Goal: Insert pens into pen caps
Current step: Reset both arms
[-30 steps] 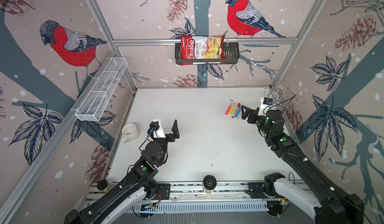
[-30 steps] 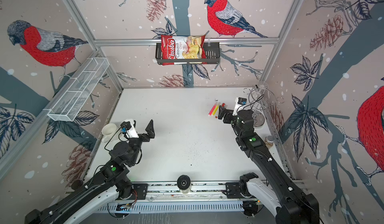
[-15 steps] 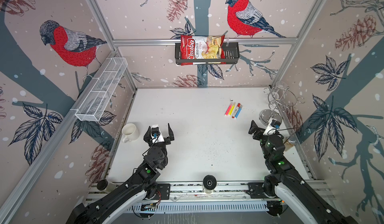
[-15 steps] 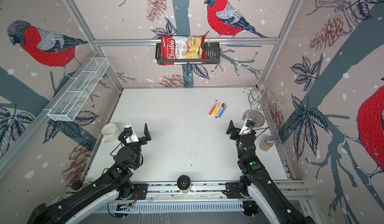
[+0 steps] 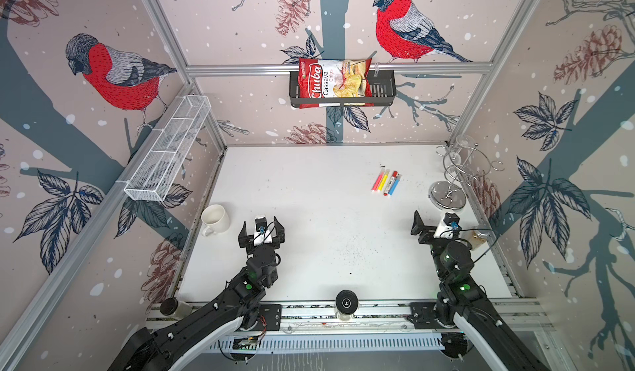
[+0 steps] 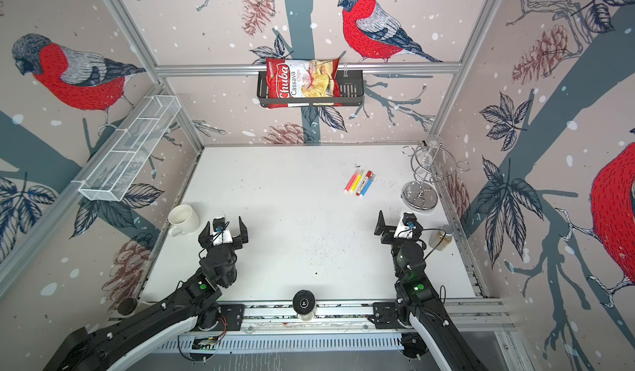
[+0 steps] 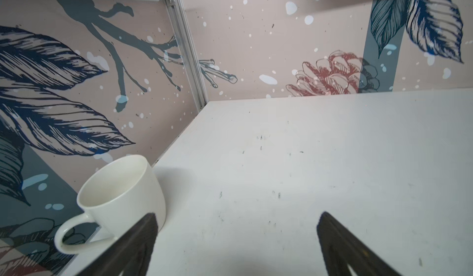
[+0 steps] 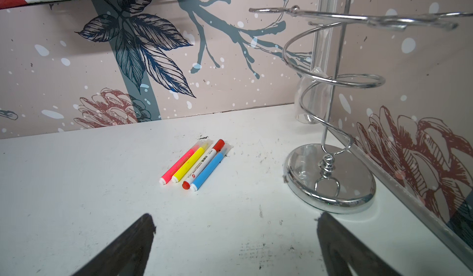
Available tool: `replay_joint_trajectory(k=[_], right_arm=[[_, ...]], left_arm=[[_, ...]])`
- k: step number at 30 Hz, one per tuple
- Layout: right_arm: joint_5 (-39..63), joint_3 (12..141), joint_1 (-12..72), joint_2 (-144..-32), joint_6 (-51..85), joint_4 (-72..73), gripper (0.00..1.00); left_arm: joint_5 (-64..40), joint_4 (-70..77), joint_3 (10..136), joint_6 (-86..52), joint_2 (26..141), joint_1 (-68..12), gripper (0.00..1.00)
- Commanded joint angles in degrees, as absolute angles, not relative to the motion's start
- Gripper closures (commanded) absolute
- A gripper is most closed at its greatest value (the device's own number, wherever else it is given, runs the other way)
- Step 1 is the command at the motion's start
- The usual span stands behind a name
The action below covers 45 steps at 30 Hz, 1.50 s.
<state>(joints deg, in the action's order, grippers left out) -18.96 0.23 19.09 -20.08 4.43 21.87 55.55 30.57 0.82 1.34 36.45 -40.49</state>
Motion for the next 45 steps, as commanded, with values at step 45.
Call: replay_joint_trajectory(k=[45], right_arm=[[-25.41, -12.83, 8.31, -21.66, 8.17, 50.43, 0.01]], left_arm=[[46.23, 66.68, -7.74, 3.16, 45.68, -24.37, 0.03]])
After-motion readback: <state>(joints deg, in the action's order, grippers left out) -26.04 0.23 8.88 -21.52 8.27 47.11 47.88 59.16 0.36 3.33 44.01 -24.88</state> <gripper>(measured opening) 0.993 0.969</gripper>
